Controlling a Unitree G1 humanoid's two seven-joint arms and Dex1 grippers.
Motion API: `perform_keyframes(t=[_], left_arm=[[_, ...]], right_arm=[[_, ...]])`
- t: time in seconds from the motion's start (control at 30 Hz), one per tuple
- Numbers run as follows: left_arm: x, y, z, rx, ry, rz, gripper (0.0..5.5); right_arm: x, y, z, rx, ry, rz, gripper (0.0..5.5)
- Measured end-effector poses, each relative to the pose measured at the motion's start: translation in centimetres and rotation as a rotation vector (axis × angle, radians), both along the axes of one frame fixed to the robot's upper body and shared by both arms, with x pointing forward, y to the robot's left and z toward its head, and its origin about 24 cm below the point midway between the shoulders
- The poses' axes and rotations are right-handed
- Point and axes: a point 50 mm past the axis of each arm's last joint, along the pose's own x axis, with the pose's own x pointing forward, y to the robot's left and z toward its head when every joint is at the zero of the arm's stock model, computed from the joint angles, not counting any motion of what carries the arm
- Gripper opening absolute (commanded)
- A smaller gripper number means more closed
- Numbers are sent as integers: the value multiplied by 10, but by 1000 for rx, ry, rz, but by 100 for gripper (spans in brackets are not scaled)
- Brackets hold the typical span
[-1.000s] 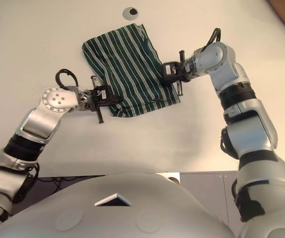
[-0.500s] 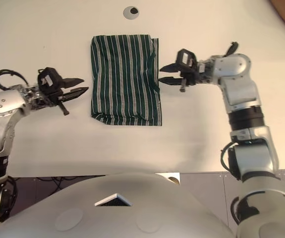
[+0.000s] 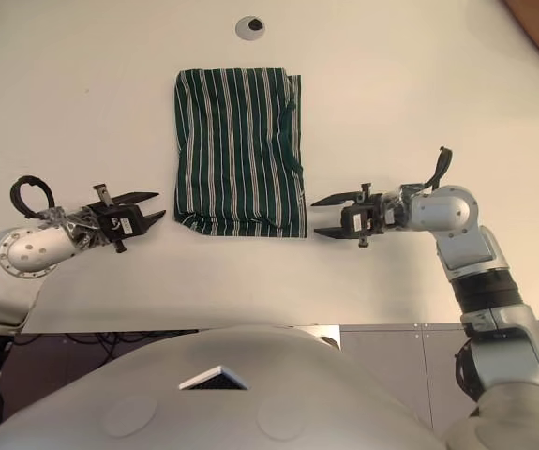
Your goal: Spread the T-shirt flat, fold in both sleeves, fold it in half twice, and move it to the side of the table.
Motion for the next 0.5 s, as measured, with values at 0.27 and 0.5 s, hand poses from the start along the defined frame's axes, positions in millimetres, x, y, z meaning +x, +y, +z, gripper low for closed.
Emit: perform_keyframes(t=[0.27, 0.5], left_arm=[[7, -12, 4, 66, -27, -155, 151], [10, -22, 7, 111, -13, -261, 95]], right_arm=[[11, 23, 0, 68, -136, 5, 231], [3, 32, -6, 34, -146, 122, 126]])
